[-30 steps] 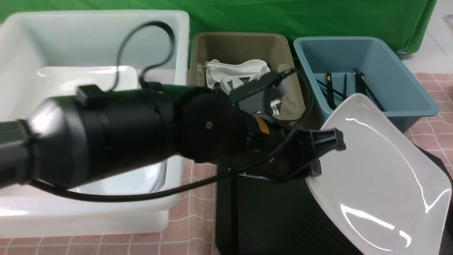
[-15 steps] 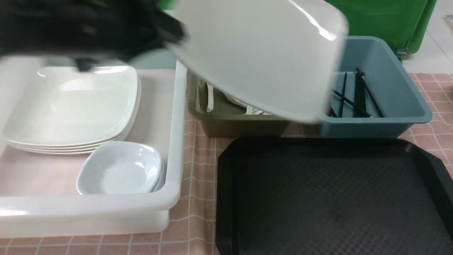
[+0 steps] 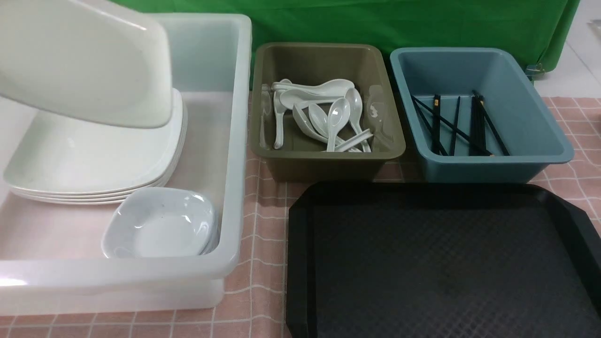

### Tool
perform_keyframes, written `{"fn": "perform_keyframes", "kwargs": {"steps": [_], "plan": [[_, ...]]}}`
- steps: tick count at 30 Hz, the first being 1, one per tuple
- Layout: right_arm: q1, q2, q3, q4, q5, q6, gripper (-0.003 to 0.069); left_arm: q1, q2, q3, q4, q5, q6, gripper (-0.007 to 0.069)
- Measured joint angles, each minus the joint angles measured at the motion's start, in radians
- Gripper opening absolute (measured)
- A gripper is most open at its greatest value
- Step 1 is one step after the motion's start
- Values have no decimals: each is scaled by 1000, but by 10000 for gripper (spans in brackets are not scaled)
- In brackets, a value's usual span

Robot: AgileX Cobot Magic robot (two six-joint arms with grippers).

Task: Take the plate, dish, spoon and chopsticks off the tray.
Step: Use the left arm to put the plate into the large storage box on the left

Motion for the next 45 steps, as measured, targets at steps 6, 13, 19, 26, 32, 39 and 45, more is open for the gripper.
{"fn": "perform_keyframes", "kwargs": {"steps": [6,13,19,26,32,39,45], "plan": [[0,0,0,0,0,-1,74,5,138,0,-56,-65,106,25],[0,0,0,0,0,1,74,5,282,0,-98,-122,233,25],[0,0,0,0,1,30,74,11,349,0,-172,-149,401,14],[0,0,0,1,1,50,74,12,384,-1,-187,-166,493,13],[0,0,0,1,1,53,78,12,393,-3,-105,-208,525,86],[0,0,0,1,2,58,80,12,393,-3,-19,-215,537,297],[0,0,0,1,8,69,80,12,316,-11,5,-191,535,385]]}}
